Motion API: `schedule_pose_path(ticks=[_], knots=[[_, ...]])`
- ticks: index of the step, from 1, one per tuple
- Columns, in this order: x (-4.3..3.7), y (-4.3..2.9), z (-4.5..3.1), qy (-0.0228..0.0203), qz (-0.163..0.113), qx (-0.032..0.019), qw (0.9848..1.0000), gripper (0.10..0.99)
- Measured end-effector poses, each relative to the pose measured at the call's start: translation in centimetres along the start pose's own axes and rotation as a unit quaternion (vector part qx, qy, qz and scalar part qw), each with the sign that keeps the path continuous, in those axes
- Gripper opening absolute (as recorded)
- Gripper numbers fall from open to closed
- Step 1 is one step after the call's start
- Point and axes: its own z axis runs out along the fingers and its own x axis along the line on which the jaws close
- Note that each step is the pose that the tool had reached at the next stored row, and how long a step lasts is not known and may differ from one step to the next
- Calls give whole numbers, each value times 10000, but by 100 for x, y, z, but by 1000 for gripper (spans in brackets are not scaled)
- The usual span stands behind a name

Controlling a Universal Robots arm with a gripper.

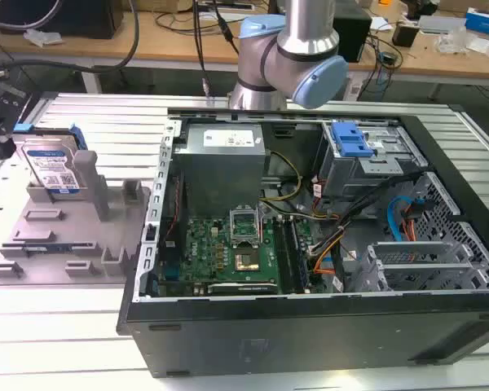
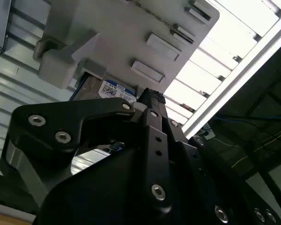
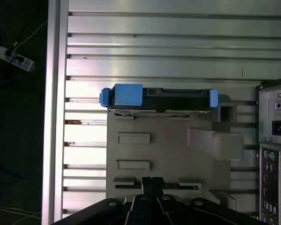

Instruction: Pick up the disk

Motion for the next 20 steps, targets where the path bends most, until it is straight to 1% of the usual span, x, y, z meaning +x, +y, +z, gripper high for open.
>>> schedule_pose_path(ticks=[13,14,15,16,17,18,19,20], knots=[[0,0,0,1,-2,0,10000,106],[0,0,3,9,-43,7,10000,106],[1,0,4,23,-167,10,9999,106],[0,0,6,34,-316,10,9995,106],[0,-1,7,47,-648,12,9979,106],[0,-1,7,54,-838,12,9965,106],[0,-1,7,63,-1071,13,9942,106],[0,-1,8,66,-1174,13,9931,106]])
